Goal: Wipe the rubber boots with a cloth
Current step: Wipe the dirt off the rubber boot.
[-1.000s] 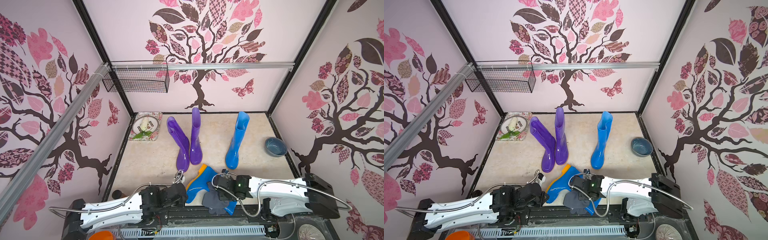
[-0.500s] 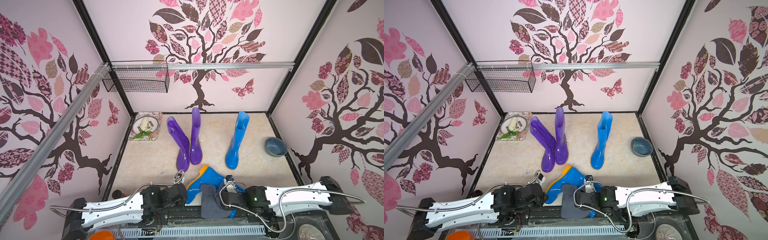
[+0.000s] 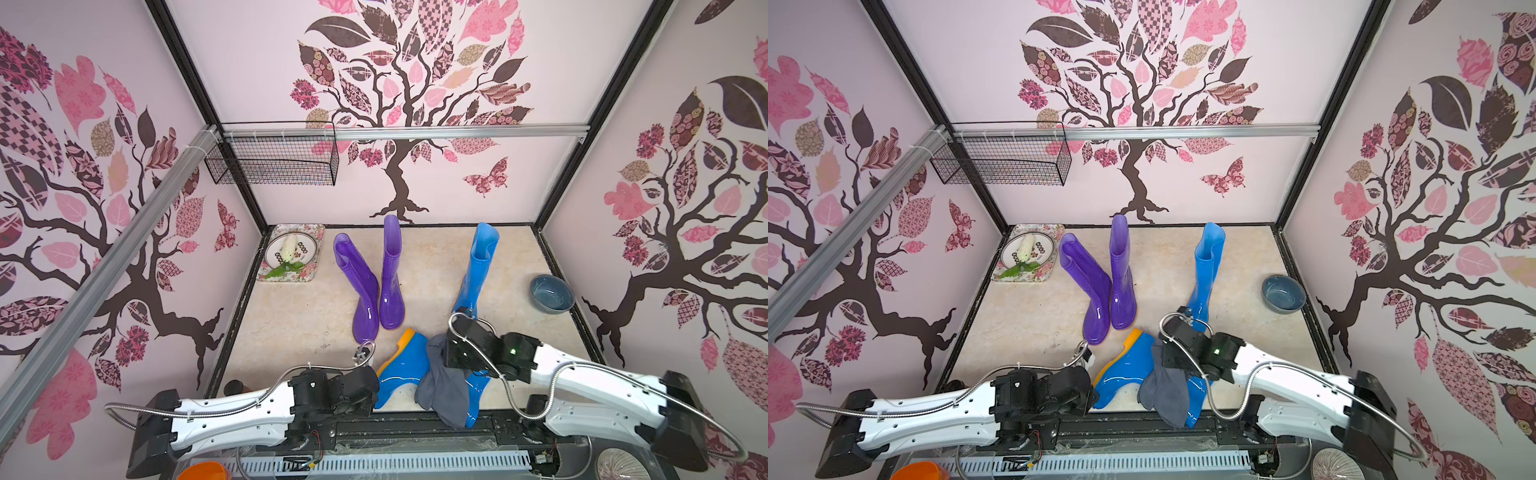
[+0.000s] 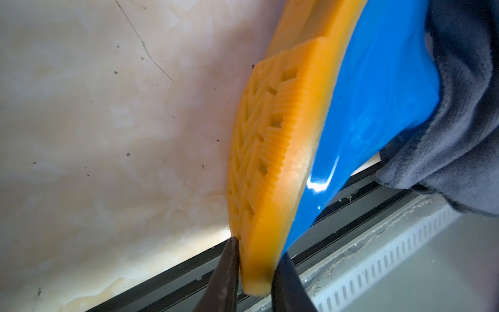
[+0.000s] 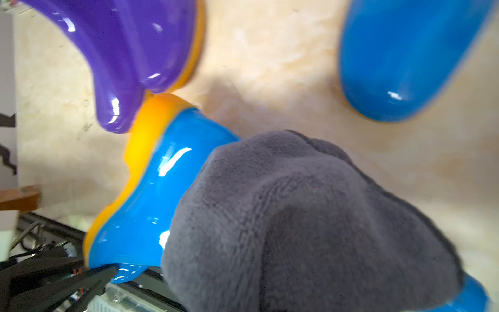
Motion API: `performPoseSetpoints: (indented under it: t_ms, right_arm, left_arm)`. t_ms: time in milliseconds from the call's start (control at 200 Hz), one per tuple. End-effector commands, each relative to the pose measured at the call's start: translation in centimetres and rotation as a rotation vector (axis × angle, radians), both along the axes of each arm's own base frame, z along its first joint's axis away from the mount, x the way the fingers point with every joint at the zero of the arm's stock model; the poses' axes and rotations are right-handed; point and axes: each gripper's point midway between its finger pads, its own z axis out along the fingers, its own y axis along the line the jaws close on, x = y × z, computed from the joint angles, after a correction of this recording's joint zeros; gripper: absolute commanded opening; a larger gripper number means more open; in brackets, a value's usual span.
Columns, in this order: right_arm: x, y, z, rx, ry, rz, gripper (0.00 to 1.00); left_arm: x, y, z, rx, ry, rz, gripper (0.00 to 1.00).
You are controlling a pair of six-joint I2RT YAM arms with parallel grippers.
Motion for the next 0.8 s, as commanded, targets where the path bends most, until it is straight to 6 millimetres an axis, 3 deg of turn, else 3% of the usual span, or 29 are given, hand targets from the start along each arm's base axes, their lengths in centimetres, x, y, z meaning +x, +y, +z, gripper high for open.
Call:
performPoseSetpoints:
  t_ms: [0, 60, 120, 215, 320, 390, 465, 570, 660, 795]
  right_arm:
    - [1.8, 5.5, 2.8, 0.084, -0.084, 0.172, 0.00]
    - [1.9, 5.6, 0.3, 0.036, -0.045, 0.173, 0.00]
    - [1.9, 4.1, -2.3, -0.007, 0.019, 0.137, 0.00]
    - [1.1, -1.6, -5.1, -0.111, 0.121, -0.036, 0.00]
    - [-0.3, -8.2, -3.9, -0.234, 0.073, -0.196, 0.00]
    - [-1.2, -11.1, -2.1, -0.243, 0.033, -0.258, 0.00]
    - [-1.6, -13.4, 1.1, -0.198, -0.046, -0.312, 0.00]
    - [-1.5, -13.7, 7.6, -0.057, -0.168, -0.296, 0.00]
    - [-2.0, -12.4, 12.3, 0.030, -0.210, -0.199, 0.00]
    - [-2.3, -15.1, 19.2, 0.078, -0.331, -0.251, 0.00]
  left_arm:
    - [0.5, 4.5, -2.7, 0.212, -0.035, 0.053, 0.20]
    - [0.6, 4.6, -2.8, 0.218, -0.039, 0.054, 0.20]
    - [0.6, 4.7, -2.8, 0.228, -0.038, 0.059, 0.20]
    - [0.6, 4.9, -2.7, 0.231, -0.035, 0.077, 0.21]
    - [0.9, 4.7, -2.3, 0.207, -0.052, 0.082, 0.25]
    - [1.2, 4.4, -1.8, 0.186, -0.064, 0.095, 0.29]
    - [1.4, 4.2, -1.0, 0.187, -0.075, 0.095, 0.41]
    - [2.1, 3.8, 1.2, 0.189, -0.118, 0.093, 0.57]
    - [3.2, 3.6, 4.2, 0.206, -0.199, 0.084, 0.64]
    - [4.4, 2.1, 8.8, 0.212, -0.312, 0.014, 0.68]
